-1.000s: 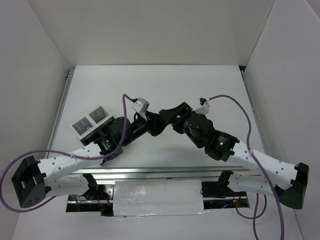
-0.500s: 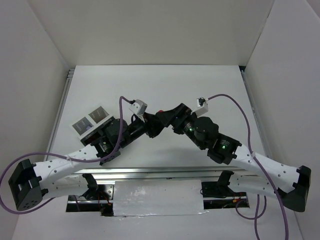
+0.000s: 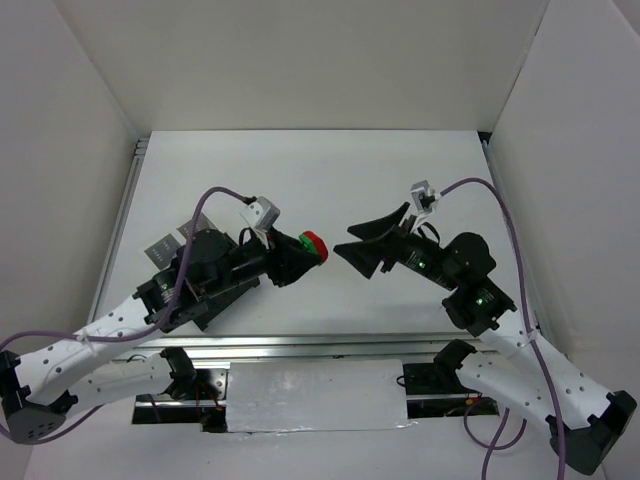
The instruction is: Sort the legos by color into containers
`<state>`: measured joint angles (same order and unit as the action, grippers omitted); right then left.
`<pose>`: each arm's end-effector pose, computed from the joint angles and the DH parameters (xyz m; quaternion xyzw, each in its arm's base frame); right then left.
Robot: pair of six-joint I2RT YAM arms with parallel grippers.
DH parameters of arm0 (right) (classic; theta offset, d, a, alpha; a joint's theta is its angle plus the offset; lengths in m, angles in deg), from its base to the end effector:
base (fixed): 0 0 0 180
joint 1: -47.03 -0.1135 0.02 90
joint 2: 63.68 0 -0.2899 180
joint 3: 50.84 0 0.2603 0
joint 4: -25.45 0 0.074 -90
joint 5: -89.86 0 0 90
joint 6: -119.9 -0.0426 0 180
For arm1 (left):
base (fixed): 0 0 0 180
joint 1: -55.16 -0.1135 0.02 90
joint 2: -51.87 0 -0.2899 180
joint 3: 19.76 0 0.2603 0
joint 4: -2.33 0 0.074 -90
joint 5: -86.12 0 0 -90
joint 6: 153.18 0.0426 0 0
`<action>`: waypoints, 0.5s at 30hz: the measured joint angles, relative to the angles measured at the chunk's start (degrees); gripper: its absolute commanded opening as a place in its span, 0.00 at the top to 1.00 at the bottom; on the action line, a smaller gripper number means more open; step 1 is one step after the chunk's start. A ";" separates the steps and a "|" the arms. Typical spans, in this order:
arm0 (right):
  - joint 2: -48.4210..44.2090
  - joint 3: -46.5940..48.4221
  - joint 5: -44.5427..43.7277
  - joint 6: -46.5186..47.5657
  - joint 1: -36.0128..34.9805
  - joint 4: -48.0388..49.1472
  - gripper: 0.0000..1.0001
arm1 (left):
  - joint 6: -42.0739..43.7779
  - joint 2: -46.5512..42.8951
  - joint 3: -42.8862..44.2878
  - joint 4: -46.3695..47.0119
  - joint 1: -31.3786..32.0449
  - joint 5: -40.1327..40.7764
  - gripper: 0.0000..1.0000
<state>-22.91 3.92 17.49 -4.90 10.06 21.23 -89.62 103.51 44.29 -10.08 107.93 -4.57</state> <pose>0.1248 0.1101 0.3852 -0.1292 0.6344 0.5230 0.5544 0.1272 -0.1682 0.3968 0.1652 0.6875 -0.4540 0.5421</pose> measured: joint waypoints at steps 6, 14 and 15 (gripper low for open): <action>2.95 -1.07 22.18 5.11 -0.02 8.02 0.27 | 2.62 -4.13 1.70 -4.61 -0.02 -17.68 1.00; 4.31 -1.73 32.39 5.97 -2.69 14.10 0.31 | 4.04 -5.31 1.64 -6.91 -0.02 -25.55 1.00; 4.39 -1.73 33.00 5.97 -3.02 14.58 0.31 | 4.07 -5.05 1.64 -7.06 -0.02 -25.83 1.00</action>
<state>-18.51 2.19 50.49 1.06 7.04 35.81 -85.55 98.46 45.93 -17.14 107.91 -30.41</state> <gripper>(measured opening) 0.690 0.470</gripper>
